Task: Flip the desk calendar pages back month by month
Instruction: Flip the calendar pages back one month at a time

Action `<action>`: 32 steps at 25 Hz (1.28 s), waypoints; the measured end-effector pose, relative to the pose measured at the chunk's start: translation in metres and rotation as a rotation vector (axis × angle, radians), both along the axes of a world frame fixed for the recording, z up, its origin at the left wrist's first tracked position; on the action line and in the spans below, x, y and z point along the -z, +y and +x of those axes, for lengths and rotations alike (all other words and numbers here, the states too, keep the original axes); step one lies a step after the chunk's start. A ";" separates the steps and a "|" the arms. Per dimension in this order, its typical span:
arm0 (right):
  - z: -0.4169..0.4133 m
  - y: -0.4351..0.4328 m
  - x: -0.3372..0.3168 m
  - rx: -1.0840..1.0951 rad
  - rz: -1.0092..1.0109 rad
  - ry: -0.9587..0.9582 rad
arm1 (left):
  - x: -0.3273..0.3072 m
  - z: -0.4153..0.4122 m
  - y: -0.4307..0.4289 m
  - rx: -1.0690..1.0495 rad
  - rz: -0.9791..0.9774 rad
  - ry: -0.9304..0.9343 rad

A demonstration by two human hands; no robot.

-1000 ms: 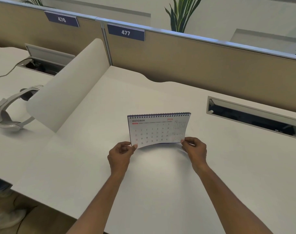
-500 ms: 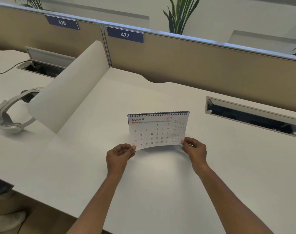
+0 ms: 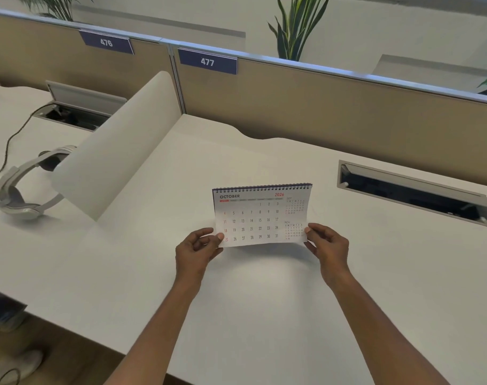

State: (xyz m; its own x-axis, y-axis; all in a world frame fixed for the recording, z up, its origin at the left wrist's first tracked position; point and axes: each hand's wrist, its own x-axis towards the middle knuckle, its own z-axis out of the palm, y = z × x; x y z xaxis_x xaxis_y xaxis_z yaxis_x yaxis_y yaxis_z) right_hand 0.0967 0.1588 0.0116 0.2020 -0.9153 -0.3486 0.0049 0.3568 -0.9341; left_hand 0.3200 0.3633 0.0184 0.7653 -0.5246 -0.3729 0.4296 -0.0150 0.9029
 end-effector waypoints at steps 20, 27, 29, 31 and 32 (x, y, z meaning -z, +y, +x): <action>-0.014 -0.014 -0.054 -0.238 0.052 -0.192 | -0.024 0.017 0.001 0.029 -0.216 0.112; 0.000 -0.026 -0.074 -0.254 -0.051 -0.198 | -0.041 0.027 -0.013 0.060 -0.244 -0.059; 0.005 -0.030 -0.079 -0.267 -0.098 -0.184 | -0.047 0.033 -0.017 0.070 -0.214 -0.165; 0.009 -0.036 -0.084 -0.265 -0.138 -0.137 | -0.053 0.039 -0.022 0.094 -0.210 -0.249; 0.011 -0.040 -0.086 -0.263 -0.149 -0.116 | -0.056 0.042 -0.026 0.100 -0.213 -0.278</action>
